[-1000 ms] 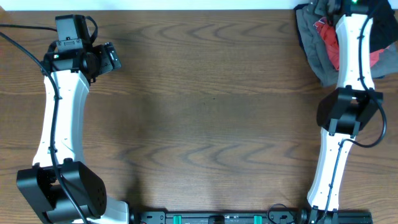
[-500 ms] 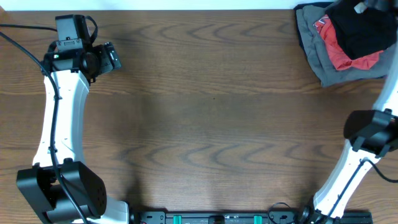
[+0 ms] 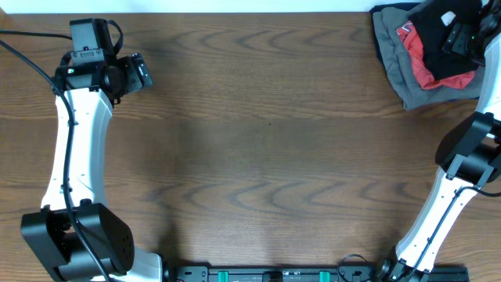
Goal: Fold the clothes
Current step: 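Lower the shirt onto the stack and open the right gripper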
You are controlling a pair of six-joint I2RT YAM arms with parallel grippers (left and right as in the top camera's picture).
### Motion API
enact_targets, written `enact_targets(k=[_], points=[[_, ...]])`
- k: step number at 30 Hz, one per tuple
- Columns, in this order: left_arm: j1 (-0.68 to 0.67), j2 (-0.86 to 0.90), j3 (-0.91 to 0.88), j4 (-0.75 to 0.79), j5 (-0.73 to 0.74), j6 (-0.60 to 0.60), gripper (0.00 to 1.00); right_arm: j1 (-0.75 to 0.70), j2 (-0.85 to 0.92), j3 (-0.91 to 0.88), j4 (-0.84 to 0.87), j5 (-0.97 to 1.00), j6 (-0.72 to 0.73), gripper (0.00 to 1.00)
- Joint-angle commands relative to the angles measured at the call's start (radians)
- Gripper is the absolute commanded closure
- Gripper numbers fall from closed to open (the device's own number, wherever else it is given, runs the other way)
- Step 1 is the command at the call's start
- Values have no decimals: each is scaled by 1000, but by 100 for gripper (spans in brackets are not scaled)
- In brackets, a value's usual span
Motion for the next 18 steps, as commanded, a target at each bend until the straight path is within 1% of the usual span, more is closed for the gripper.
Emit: enact_targets(k=[1,3,5,9,14,18], points=[[3,6,12,0,-5,13,2,3,-15,1,-39,-42,-18,10],[3,6,12,0,-5,13,2,3,-53,39,-82,-62,-21,7],[3,6,12,0,-5,13,2,5,-102,84,-139,-98,-39,1],[3,6,12,0,-5,13,2,17,-253,164,-300,-121,-44,1],[3,6,12,0,-5,13,2,37,-478,177,-484,-125,-43,1],[3,6,12,0,-5,13,2,37,-628,177,-544,-123,-44,1]])
